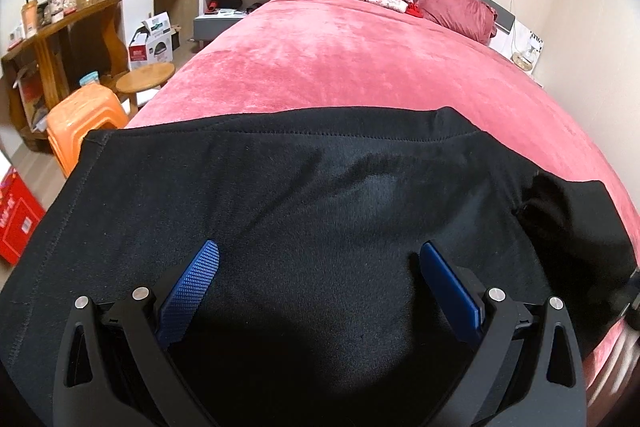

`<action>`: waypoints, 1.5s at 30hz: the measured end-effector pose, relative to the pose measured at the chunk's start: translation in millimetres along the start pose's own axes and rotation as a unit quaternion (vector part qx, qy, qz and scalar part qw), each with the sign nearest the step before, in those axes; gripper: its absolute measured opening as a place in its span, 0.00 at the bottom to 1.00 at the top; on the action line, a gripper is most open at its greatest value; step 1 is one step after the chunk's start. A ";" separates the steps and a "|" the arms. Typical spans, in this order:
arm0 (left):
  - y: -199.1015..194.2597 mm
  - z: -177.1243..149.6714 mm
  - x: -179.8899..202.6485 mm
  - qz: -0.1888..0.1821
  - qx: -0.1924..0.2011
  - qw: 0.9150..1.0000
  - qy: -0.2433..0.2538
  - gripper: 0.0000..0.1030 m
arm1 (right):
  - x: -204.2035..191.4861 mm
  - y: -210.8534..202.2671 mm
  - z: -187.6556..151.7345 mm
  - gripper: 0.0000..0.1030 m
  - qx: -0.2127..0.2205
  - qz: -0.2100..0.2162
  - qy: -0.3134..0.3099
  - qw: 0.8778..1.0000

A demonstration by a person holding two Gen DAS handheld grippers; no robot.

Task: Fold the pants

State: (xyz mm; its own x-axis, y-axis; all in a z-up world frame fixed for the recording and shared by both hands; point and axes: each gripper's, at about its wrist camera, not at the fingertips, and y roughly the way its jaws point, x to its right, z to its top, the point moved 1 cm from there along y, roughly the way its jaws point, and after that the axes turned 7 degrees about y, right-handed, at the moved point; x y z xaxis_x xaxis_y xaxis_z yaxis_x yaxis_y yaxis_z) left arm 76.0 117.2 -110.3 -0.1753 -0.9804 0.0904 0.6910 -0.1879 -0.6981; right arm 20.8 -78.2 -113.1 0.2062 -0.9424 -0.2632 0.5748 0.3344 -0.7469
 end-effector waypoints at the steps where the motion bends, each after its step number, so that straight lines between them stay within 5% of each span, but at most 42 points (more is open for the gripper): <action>1: 0.2 -0.3 0.1 0.001 0.000 1.000 0.001 0.97 | -0.1 6.6 -1.7 0.57 -0.014 0.019 0.001 1.000; 4: 1.4 -0.2 0.7 0.004 -0.001 1.000 0.004 0.97 | -7.2 12.9 -5.5 0.76 -0.023 0.043 -0.010 0.999; 8: -5.0 0.9 -0.9 -0.012 0.010 1.000 -0.007 0.97 | -5.6 7.1 -8.5 0.77 -0.020 0.074 0.002 0.997; 13: -40.8 13.1 11.3 -0.106 0.067 0.989 -0.078 0.97 | 34.9 -38.2 3.8 0.77 0.081 0.095 0.084 0.989; 16: -37.4 25.6 52.6 -0.174 0.026 0.983 -0.057 0.97 | 77.8 -57.1 17.5 0.66 0.131 0.057 0.143 0.979; 20: -13.0 27.7 105.0 -0.228 -0.047 0.972 -0.024 0.96 | 131.6 -55.0 28.1 0.46 0.134 -0.019 0.191 0.972; 21: -7.6 27.0 114.6 -0.233 -0.057 0.971 -0.019 0.87 | 141.8 -50.6 28.8 0.45 0.127 -0.029 0.201 0.971; 22: -2.8 26.5 122.9 -0.237 -0.066 0.969 -0.011 0.68 | 147.7 -46.8 28.4 0.43 0.121 -0.033 0.207 0.970; 26: 23.5 21.4 147.0 -0.214 -0.121 0.969 0.025 0.43 | 159.5 -24.8 25.5 0.36 0.097 -0.048 0.202 0.973; 27: 25.5 21.8 147.8 -0.211 -0.122 0.969 0.028 0.30 | 164.3 -21.1 20.8 0.32 0.083 -0.064 0.196 0.975; 28: 24.3 23.9 147.8 -0.216 -0.125 0.968 0.027 0.21 | 168.0 -21.0 18.3 0.21 0.076 -0.075 0.194 0.975; 32: -6.5 43.9 144.5 -0.249 -0.090 0.964 0.014 0.18 | 189.5 -25.5 -0.3 0.15 0.068 -0.081 0.216 0.971; 34: -6.6 42.2 144.6 -0.233 -0.087 0.968 0.036 0.18 | 194.6 -25.7 -6.0 0.15 0.073 -0.066 0.232 0.968; 37: 24.5 14.8 137.5 -0.211 -0.123 0.969 0.032 0.18 | 195.4 -25.7 -15.1 0.20 0.094 -0.042 0.242 0.965; 39: 24.1 10.3 133.1 -0.226 -0.101 0.968 0.028 0.18 | 192.0 -27.2 -19.0 0.32 0.110 -0.031 0.228 0.967; 41: 18.1 13.1 137.9 -0.216 -0.088 0.971 0.058 0.25 | 188.2 -27.7 -17.9 0.54 0.117 -0.009 0.214 0.970; 45: 9.2 15.5 118.3 -0.214 -0.079 0.973 0.029 0.52 | 169.3 -23.5 -12.7 0.71 0.115 -0.034 0.160 0.980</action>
State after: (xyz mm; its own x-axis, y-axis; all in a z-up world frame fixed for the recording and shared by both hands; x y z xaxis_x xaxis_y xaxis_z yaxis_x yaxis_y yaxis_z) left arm 72.5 -1.4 -95.0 -0.4659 -0.8085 0.3595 0.4309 -0.5622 -0.7058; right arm 32.1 -245.6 -147.8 -0.0760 -0.9029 -0.4231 0.7492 0.2282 -0.6217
